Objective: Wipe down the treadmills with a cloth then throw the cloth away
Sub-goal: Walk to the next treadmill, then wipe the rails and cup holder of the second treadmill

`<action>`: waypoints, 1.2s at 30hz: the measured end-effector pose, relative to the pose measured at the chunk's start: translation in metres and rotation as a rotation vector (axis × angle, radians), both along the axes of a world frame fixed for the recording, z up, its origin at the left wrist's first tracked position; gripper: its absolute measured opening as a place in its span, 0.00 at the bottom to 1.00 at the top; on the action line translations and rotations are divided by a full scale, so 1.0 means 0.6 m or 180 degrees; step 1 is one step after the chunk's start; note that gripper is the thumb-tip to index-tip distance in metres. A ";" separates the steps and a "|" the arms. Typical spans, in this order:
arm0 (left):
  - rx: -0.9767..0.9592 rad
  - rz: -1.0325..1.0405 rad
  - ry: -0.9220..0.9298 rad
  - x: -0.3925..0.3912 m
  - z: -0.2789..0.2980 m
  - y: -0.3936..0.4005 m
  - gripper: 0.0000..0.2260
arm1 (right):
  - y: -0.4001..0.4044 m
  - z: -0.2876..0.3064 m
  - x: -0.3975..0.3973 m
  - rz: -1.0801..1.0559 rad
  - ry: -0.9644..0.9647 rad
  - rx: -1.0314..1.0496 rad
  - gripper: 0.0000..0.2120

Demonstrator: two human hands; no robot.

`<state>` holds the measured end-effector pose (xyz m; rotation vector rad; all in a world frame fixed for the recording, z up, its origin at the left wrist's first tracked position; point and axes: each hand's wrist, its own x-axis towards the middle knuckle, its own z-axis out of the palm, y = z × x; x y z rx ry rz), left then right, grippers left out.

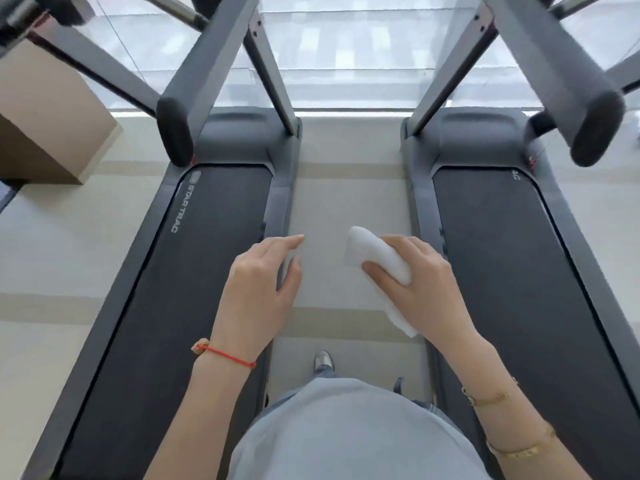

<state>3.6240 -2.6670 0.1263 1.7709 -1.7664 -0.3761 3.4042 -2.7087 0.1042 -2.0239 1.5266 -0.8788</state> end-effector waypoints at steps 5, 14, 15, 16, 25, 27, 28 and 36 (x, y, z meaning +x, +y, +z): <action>-0.0028 -0.0513 -0.0045 0.020 0.012 -0.144 0.13 | -0.077 0.010 0.018 -0.0534 -0.0020 0.0011 0.14; -0.0031 -0.1204 0.0079 0.000 0.006 -0.342 0.12 | -0.191 0.014 0.008 -0.1251 0.0066 0.0047 0.15; -0.0037 -0.1247 0.0090 -0.005 0.005 -0.363 0.12 | -0.206 0.014 0.004 -0.1313 0.0054 0.0048 0.15; -0.0047 -0.1280 0.0106 -0.012 0.004 -0.384 0.12 | -0.222 0.014 0.000 -0.1371 0.0043 0.0056 0.14; -0.0206 -0.1723 0.0158 -0.126 0.003 -0.593 0.12 | -0.390 0.020 -0.087 -0.1832 -0.0021 -0.0217 0.15; -0.0281 -0.1873 0.0187 -0.166 0.009 -0.654 0.12 | -0.440 0.028 -0.120 -0.1931 0.0051 -0.0316 0.15; -0.0309 -0.1941 0.0220 -0.186 0.014 -0.683 0.12 | -0.464 0.036 -0.136 -0.1996 0.0058 -0.0366 0.14; -0.0608 -0.2492 0.0412 -0.356 0.058 -0.884 0.12 | -0.638 0.126 -0.294 -0.2555 0.0563 -0.1293 0.17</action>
